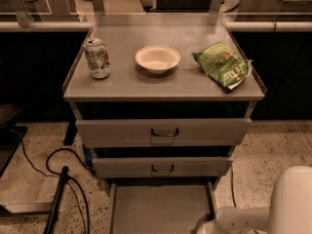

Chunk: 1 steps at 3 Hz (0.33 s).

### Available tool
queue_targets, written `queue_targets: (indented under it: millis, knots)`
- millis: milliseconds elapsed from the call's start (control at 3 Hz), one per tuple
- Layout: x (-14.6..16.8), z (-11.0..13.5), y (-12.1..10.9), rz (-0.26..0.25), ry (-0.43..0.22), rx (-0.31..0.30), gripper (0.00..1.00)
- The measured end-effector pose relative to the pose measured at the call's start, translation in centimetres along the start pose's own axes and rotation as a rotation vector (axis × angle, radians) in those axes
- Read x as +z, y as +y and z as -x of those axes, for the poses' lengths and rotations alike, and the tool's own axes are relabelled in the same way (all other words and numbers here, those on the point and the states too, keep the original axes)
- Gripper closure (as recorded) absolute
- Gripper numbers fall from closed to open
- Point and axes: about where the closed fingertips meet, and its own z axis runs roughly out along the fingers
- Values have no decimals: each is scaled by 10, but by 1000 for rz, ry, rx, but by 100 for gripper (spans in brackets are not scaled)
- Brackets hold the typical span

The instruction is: Open bottom drawer

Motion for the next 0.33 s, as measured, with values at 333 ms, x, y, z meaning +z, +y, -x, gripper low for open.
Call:
queue_targets:
  millis: [333]
  knots:
    - [1, -5, 5, 8, 8, 2, 0]
